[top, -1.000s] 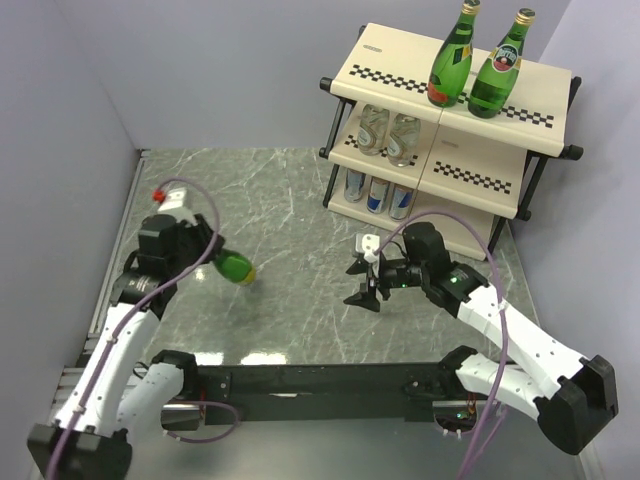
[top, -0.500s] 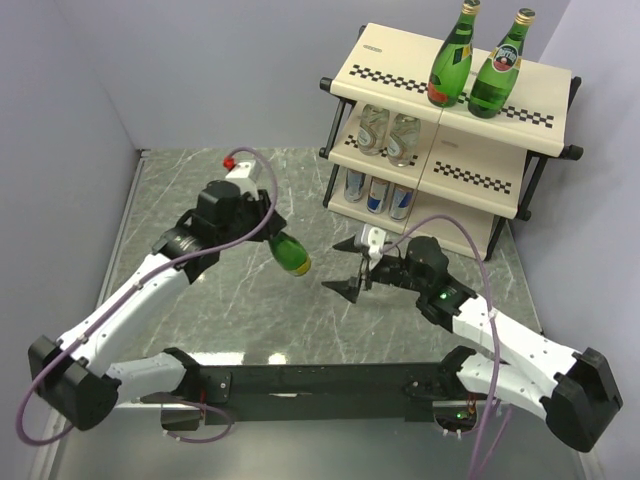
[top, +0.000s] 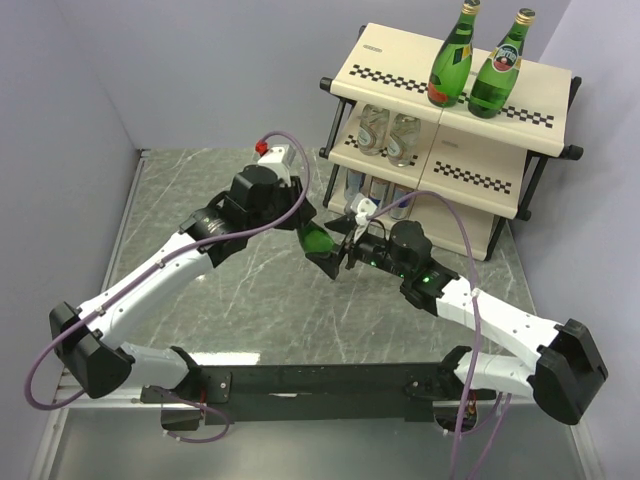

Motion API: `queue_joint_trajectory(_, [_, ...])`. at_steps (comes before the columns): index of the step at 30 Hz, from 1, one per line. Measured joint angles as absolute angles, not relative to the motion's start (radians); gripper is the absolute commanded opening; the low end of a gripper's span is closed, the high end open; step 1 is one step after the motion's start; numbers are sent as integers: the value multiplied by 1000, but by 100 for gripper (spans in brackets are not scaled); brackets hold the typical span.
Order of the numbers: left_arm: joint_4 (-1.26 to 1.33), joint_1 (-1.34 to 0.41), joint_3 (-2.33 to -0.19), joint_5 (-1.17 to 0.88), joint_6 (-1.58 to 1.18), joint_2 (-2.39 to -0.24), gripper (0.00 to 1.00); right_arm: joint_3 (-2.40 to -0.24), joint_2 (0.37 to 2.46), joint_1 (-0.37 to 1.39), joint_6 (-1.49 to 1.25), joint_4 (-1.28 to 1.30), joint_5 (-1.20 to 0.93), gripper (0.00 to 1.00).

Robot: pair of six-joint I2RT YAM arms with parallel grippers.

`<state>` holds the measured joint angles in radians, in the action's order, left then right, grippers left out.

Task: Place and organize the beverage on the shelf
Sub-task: Place the drink on the shelf.

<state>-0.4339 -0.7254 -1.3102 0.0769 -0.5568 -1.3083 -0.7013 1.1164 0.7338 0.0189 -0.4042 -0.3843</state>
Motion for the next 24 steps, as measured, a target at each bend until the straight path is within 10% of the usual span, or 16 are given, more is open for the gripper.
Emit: queue_joint_trajectory(24, [-477,-762,-1409,76,-622,-1375,0,-738,1241,744,20,-410,-250,92])
